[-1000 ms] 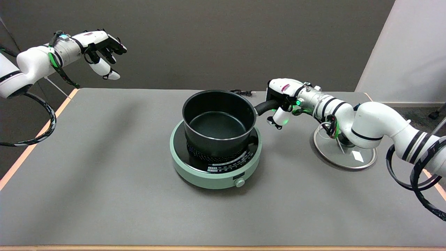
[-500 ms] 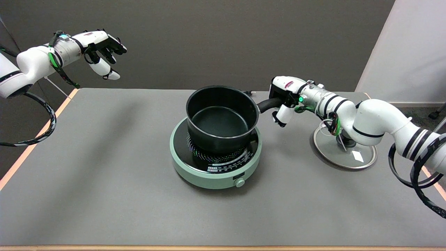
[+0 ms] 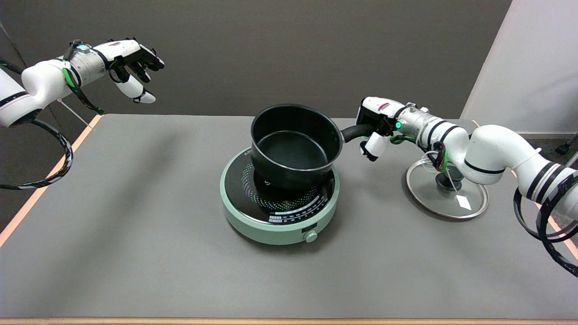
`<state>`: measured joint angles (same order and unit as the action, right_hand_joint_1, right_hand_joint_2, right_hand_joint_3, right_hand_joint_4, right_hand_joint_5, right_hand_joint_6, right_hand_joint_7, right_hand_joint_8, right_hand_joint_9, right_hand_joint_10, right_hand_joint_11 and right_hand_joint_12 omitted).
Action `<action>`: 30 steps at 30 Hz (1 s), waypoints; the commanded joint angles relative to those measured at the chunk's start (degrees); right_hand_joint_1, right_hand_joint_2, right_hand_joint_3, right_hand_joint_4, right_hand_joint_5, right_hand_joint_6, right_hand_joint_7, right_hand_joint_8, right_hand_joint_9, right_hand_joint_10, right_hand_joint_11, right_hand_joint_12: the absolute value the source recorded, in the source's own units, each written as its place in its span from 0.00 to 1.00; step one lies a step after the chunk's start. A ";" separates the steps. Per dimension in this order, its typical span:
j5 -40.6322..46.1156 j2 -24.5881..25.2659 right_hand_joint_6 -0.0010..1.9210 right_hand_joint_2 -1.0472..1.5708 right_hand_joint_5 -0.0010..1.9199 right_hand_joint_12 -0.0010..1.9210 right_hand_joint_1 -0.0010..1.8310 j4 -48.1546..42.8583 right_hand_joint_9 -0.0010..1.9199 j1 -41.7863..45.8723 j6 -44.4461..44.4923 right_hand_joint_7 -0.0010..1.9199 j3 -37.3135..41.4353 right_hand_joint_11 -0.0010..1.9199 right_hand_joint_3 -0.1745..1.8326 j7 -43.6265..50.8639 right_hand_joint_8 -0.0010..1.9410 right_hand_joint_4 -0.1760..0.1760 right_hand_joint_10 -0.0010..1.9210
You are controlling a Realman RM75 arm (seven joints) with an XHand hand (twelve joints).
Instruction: Pick up the pot.
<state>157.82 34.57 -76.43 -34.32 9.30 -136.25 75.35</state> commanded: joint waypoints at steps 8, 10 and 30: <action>-0.65 -1.43 0.88 0.55 0.88 0.88 0.67 8.96 0.88 -1.65 -9.50 0.88 -0.13 0.88 0.49 -5.09 0.87 0.22 0.88; -0.70 -1.38 0.88 0.55 0.88 0.88 0.63 9.51 0.88 -1.86 -9.86 0.88 -0.13 0.88 0.53 -5.09 0.87 0.25 0.88; -0.36 -1.30 0.89 0.80 0.89 0.89 0.57 11.18 0.89 -2.15 -10.68 0.89 -0.13 0.89 0.37 -5.57 0.88 0.24 0.89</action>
<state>157.29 33.36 -67.29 -36.13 0.39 -136.36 70.37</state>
